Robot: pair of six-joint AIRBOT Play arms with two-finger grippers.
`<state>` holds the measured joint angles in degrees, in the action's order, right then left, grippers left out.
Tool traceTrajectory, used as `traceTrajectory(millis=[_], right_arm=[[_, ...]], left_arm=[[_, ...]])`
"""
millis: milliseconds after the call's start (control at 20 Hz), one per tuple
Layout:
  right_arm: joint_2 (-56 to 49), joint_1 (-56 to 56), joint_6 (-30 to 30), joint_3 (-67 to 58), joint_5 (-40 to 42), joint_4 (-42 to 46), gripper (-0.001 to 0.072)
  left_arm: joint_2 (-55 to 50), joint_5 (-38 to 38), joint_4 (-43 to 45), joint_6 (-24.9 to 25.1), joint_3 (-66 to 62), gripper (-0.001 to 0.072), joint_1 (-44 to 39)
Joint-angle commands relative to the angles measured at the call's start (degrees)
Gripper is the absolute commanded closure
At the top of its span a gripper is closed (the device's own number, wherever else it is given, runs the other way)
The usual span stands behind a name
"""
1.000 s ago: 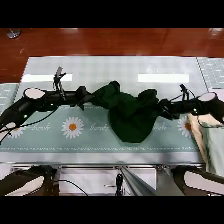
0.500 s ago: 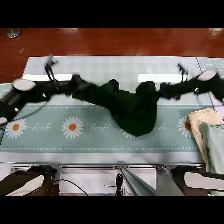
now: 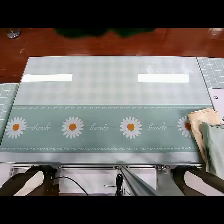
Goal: Fold the shirts.
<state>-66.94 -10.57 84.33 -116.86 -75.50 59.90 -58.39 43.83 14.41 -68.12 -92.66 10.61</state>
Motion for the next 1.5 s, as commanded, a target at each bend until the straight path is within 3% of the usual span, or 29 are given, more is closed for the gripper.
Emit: traceTrajectory(millis=[0, 300, 400, 750, 950, 1100, 1300, 1450], right_arm=[[12.55, -0.15, 0.61, -1.68, -1.75, 6.64, 0.0692], [29.24, -0.15, 4.31, 5.53, -9.9, 15.8, 0.0692], [32.68, -0.15, 5.16, 9.2, -14.16, 17.94, 0.0692], [41.48, -0.15, 7.54, 39.56, -18.93, 16.83, 0.0692], [39.54, -0.15, 8.57, 57.83, -9.7, 23.43, 0.0692], [29.99, -0.15, 9.57, 62.71, -0.83, 25.14, 0.0692], [12.57, -0.15, 9.03, 62.4, 12.7, 16.06, 0.0692], [0.46, -0.15, 9.09, 60.43, 17.33, 10.99, 0.0692]], left_arm=[[8.61, 0.72, 6.97, -0.11, -5.31, 0.0673, 8.2], [24.52, 19.65, 42.07, -11.21, -3.06, 0.0673, 19.8], [29.2, 21.59, 46.99, -14.51, 3.04, 0.0673, 19.71], [40.48, 24.81, 34.25, -15.56, 44.92, 0.0673, 9.94], [38.01, 21.81, 31.74, -15.54, 61.61, 0.0673, 4.39], [32.46, 12.57, 30.77, -15.08, 66.45, 0.0673, 0.22], [17.92, 1.95, 30.51, -14.88, 66.71, 0.0673, -6.51], [6.99, -0.37, 29.18, -14.88, 66.51, 0.0672, -11.41]])
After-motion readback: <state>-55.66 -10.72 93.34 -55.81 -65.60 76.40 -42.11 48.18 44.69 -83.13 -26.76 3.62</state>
